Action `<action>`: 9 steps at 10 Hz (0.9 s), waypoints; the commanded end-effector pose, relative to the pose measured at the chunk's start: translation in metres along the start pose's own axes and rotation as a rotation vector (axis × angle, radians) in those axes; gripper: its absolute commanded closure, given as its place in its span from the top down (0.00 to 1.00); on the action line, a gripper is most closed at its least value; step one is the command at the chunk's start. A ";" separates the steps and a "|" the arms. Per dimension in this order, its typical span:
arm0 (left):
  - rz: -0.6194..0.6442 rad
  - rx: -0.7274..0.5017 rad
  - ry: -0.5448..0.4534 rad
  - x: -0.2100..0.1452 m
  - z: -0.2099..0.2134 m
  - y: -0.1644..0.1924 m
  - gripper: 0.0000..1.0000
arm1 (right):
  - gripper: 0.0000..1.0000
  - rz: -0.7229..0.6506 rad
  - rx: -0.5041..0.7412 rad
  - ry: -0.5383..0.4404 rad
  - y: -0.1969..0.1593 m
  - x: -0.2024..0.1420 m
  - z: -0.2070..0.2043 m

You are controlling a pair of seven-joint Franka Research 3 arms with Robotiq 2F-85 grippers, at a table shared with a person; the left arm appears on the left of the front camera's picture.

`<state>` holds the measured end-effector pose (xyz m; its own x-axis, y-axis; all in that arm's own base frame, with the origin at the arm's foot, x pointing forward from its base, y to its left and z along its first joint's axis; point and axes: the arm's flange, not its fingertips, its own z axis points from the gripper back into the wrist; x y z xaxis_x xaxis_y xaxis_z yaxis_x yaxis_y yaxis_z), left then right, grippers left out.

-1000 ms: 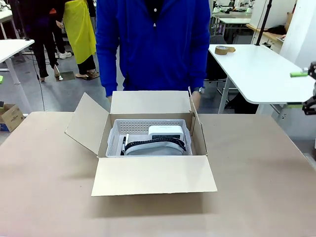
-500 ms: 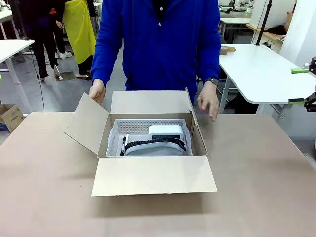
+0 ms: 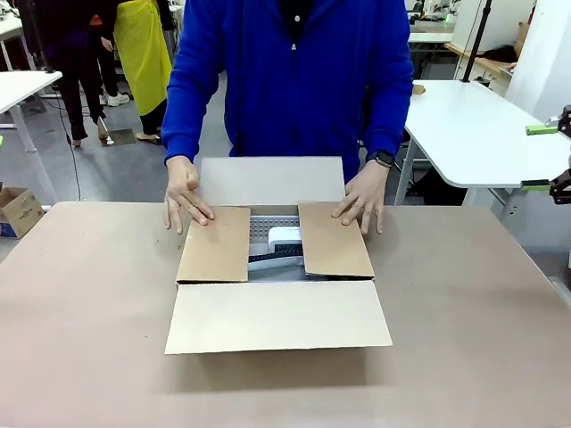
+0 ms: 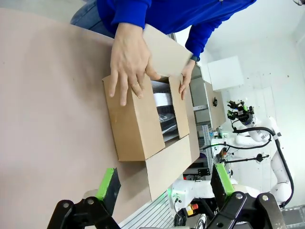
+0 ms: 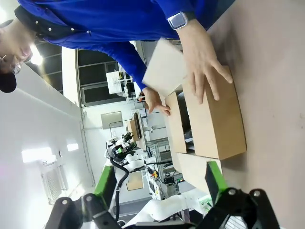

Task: Pack the gift set into the box.
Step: Press and hold the closed box until the human finishes sealing it.

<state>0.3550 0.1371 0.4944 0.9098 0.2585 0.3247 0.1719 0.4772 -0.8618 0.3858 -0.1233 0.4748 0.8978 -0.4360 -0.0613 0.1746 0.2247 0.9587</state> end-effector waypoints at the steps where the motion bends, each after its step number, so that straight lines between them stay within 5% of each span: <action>1: 0.004 -0.002 0.008 -0.002 0.002 -0.001 1.00 | 1.00 -0.003 -0.014 0.000 0.002 -0.001 0.000; 9: 0.004 -0.002 0.008 -0.002 0.002 -0.001 1.00 | 1.00 -0.003 -0.014 0.000 0.002 -0.001 0.000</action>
<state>0.3548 0.1373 0.4944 0.9097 0.2590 0.3246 0.1717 0.4771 -0.8619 0.3858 -0.1232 0.4748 0.8979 -0.4359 -0.0613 0.1745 0.2248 0.9587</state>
